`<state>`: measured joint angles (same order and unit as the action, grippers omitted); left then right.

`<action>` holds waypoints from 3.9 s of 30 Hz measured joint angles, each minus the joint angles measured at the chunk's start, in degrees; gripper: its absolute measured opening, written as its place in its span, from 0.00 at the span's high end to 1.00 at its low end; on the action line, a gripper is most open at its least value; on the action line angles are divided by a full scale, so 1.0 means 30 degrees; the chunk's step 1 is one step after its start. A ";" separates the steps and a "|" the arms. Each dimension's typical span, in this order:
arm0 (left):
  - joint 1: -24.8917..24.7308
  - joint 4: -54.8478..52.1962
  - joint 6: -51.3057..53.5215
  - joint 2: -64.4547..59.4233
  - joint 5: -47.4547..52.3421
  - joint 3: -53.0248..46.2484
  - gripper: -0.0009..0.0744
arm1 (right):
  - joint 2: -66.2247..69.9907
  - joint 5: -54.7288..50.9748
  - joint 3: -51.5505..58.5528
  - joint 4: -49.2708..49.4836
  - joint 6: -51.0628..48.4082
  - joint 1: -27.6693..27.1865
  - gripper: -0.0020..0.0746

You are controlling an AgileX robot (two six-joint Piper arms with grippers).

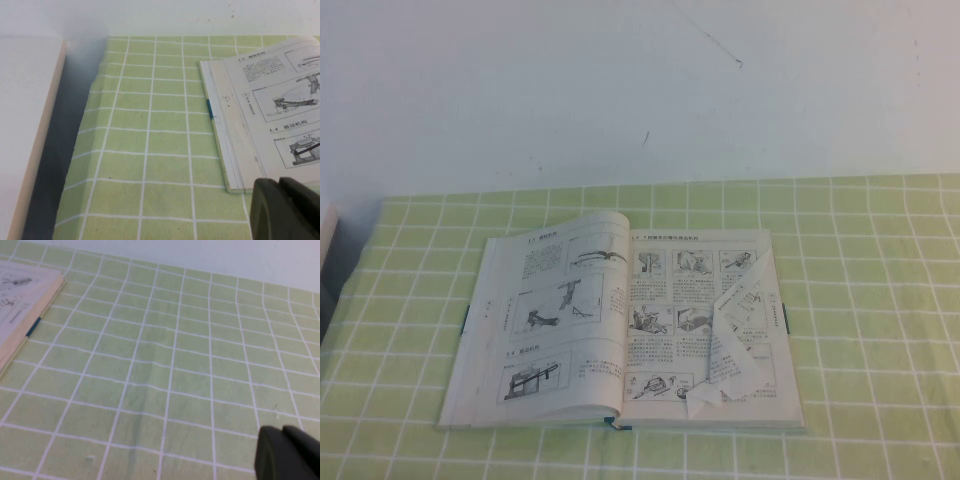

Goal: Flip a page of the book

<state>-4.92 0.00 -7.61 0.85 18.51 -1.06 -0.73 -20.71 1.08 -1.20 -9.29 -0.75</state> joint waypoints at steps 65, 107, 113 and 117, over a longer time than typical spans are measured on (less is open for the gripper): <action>0.0000 0.0000 0.0005 0.0000 0.0031 0.0000 0.99 | 0.0000 0.0000 0.0000 0.0000 0.0000 0.0000 0.98; 0.0000 0.0172 -0.0004 0.0000 -1.1262 -0.0076 0.99 | 0.0000 0.9954 0.0192 0.0078 0.0291 0.0000 0.98; 0.0000 0.1582 -0.0129 0.0000 -1.0450 0.0085 0.99 | 0.0000 1.0704 -0.0122 0.0078 0.0376 0.0000 0.98; 0.0000 0.2588 -0.1263 0.0000 -0.7157 0.1924 0.99 | 0.0000 0.7782 -0.2234 0.0078 0.1121 0.0000 0.98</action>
<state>-4.92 7.76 -11.40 0.85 -2.97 4.71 -0.73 2.63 -5.63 -0.97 -5.93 -0.75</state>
